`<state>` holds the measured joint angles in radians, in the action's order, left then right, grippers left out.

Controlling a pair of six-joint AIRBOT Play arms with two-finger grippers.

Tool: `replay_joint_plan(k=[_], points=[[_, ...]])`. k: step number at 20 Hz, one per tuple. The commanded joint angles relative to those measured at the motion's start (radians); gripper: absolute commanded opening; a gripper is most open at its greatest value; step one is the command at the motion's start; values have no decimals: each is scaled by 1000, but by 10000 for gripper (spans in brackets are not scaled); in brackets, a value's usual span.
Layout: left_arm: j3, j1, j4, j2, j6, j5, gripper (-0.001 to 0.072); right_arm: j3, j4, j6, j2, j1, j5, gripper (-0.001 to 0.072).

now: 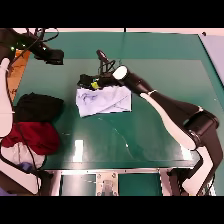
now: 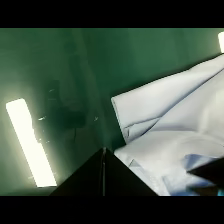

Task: Fold the shirts.

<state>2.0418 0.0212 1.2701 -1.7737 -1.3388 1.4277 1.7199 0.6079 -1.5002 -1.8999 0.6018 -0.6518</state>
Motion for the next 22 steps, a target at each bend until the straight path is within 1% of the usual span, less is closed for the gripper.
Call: replay_joint_plan(k=[1, 3, 4, 6, 7, 8, 9, 11, 14, 16, 19, 22], points=[[-17, -6, 6, 5, 35, 10, 28, 11, -53, 72, -1, -72, -56, 114], [-17, -6, 6, 5, 36, 12, 28, 11, -31, 91, 66, -224, -292, 100], [-17, -6, 6, 4, 35, 10, 28, 7, 22, 90, 101, -303, -396, 17], [-17, -6, 6, 4, 35, 10, 28, -26, 154, 56, 166, -447, -520, 23], [-17, -6, 6, 4, 35, 10, 28, -55, 195, 56, 189, -521, -556, 135], [-17, -6, 6, 4, 35, 9, 28, -87, 204, 56, 198, -585, -578, 290], [-17, -6, 6, 4, 35, 8, 28, -122, 204, 58, 198, -640, -592, 377], [-17, -6, 4, 4, 35, 10, 28, -229, 204, 100, 193, -721, -577, 377], [-17, -6, -6, 4, 31, 3, 28, -361, 163, 186, 154, -743, -525, 378], [-17, -6, -14, 4, 31, 3, 28, -402, 60, 253, 103, -719, -514, 445], [-17, -6, -29, 4, 31, 5, 28, -402, -64, 298, 27, -643, -487, 445], [-17, -6, -30, 4, 31, 5, 28, -401, -159, 309, 0, -553, -405, 445]])
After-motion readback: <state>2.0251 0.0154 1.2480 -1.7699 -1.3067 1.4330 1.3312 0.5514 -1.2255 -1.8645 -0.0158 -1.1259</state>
